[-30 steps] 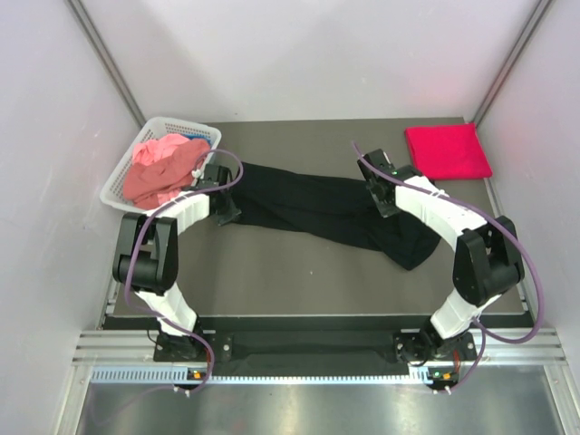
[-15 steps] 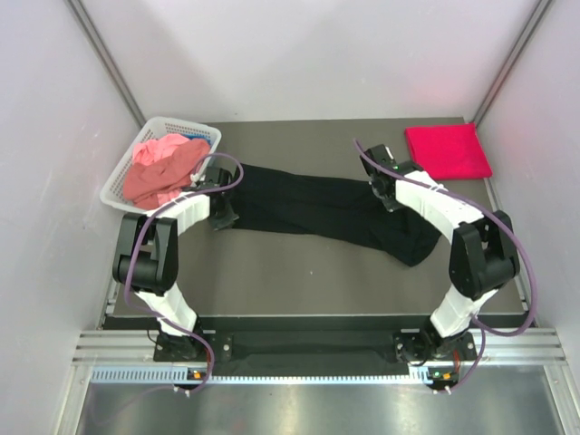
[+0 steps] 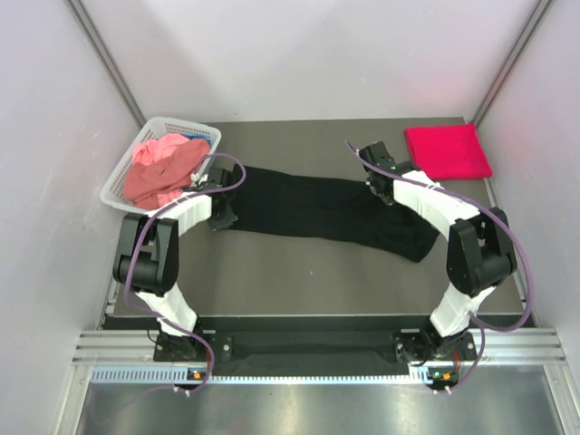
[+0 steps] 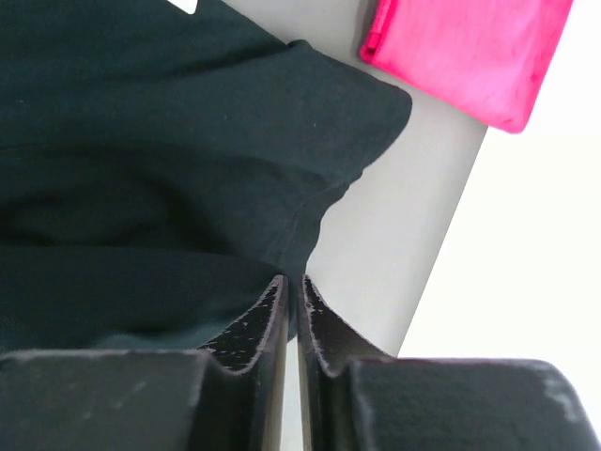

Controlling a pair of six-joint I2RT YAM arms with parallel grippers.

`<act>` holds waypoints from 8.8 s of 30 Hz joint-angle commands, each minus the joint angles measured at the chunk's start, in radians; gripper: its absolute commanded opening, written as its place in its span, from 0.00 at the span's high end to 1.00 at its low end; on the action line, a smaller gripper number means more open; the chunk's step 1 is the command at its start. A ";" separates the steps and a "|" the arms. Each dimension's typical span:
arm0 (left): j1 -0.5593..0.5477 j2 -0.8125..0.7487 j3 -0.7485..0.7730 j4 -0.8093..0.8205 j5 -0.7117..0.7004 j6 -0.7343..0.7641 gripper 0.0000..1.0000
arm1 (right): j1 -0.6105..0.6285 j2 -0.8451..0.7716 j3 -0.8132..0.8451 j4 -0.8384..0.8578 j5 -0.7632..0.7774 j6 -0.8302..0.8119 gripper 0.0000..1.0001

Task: Fold and stack the t-shirts
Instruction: Fold the tshirt

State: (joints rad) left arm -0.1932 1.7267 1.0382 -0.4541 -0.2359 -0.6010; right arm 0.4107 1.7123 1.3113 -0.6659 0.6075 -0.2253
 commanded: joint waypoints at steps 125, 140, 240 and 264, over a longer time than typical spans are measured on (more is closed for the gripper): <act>-0.509 0.708 0.942 0.256 0.853 0.191 0.56 | -0.645 -0.075 -0.376 0.379 -0.942 0.409 0.67; -0.511 0.666 0.945 0.278 0.840 0.119 1.00 | -0.645 -0.100 -0.394 0.385 -0.904 0.417 1.00; -0.485 0.551 0.711 0.407 0.489 -0.111 1.00 | -0.576 -0.192 -0.432 0.692 -0.960 0.394 1.00; -0.476 0.571 0.717 0.423 0.448 -0.117 0.98 | -0.552 -0.097 -0.368 0.675 -0.971 0.403 0.99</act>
State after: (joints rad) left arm -0.6815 2.3451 1.7538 -0.0898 0.2264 -0.7235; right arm -0.1528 1.6150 0.8825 -0.0101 -0.3641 0.1833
